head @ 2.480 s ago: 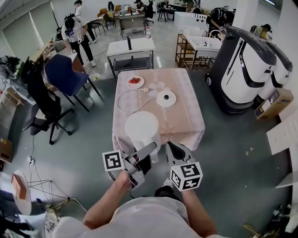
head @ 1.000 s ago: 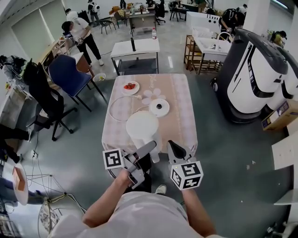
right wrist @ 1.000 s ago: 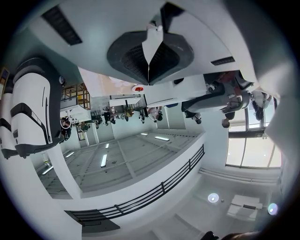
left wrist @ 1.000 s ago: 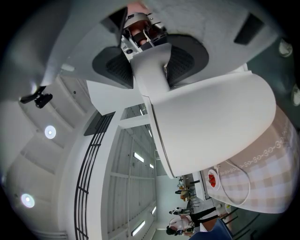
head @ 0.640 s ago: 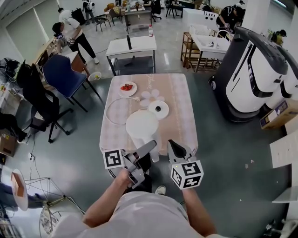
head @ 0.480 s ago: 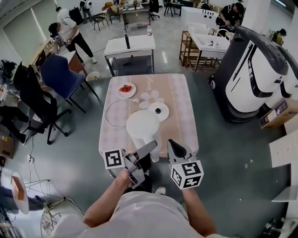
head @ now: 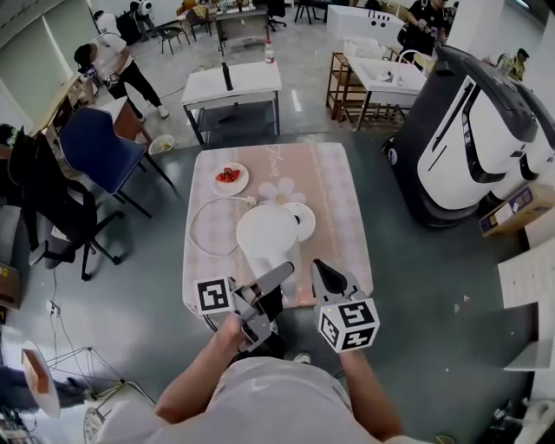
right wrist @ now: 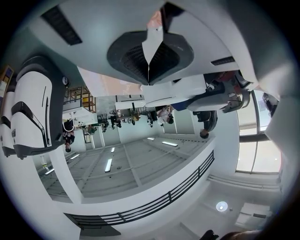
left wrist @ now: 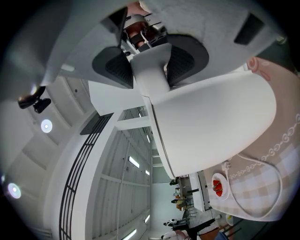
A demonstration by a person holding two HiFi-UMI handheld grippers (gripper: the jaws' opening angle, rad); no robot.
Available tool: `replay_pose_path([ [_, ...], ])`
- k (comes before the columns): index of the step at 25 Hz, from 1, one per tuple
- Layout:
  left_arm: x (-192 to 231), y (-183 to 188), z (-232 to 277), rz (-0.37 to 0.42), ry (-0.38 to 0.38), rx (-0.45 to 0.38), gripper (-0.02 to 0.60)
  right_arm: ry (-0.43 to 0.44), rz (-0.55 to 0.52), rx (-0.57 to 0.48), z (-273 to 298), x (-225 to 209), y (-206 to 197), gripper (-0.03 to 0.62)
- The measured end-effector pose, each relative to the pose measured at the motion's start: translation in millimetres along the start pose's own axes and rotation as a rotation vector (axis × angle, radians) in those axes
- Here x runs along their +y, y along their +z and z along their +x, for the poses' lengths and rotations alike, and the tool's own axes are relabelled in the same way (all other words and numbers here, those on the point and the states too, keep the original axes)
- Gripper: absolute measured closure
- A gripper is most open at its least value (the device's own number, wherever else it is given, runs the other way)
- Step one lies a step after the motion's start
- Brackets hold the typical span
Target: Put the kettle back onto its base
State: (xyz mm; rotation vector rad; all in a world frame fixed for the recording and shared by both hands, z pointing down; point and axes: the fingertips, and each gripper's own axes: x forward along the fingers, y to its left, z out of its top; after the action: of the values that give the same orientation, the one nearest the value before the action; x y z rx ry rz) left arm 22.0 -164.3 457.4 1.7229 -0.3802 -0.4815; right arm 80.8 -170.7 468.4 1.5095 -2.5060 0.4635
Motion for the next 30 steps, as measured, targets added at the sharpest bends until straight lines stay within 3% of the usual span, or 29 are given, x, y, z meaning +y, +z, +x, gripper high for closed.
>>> replay_pose_path([
  [19, 9, 62, 3, -0.003, -0.043, 0.11, 0.351, -0.11, -0.025, 0.01, 58, 5, 22, 0.589],
  [30, 12, 82, 6, 0.01, -0.06, 0.133, 0.35, -0.125, -0.038, 0.014, 74, 6, 26, 0.589],
])
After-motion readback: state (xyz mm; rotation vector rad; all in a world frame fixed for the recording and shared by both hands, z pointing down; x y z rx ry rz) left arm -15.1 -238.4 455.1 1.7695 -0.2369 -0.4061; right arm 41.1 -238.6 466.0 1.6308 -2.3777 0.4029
